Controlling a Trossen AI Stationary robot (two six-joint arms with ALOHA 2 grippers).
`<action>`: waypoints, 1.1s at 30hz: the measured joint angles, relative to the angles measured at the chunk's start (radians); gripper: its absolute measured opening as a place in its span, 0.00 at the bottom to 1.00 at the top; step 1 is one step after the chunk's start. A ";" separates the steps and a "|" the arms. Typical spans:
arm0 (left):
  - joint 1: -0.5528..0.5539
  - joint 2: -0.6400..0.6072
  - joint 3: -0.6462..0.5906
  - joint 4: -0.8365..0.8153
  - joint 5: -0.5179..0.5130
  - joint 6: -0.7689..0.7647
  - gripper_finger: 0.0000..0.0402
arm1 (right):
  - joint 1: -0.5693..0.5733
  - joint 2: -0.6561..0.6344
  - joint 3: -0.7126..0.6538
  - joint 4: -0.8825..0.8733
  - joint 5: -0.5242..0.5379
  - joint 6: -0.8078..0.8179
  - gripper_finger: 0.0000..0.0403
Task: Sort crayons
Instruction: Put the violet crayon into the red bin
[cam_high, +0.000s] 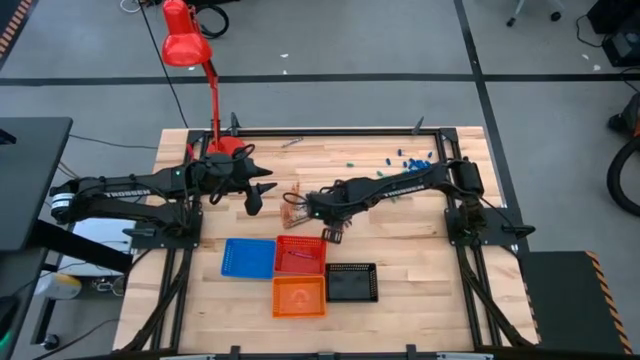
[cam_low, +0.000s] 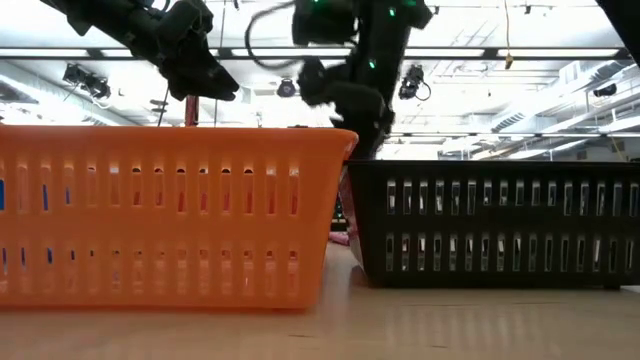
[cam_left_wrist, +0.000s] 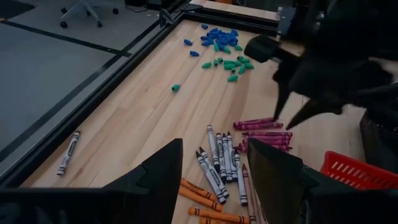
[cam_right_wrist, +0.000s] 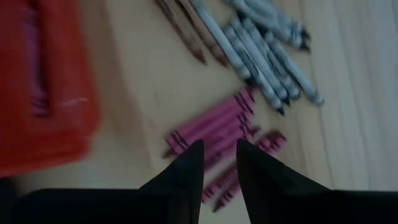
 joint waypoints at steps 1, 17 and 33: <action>0.000 0.000 0.000 -0.001 0.000 0.000 0.48 | -0.008 0.000 -0.016 0.001 -0.001 0.000 0.25; 0.000 0.000 0.000 0.000 0.000 -0.003 0.48 | -0.111 0.000 -0.189 0.094 -0.007 0.052 0.25; 0.000 0.000 0.000 -0.002 0.000 -0.012 0.48 | -0.123 -0.004 -0.226 0.132 -0.075 0.077 0.25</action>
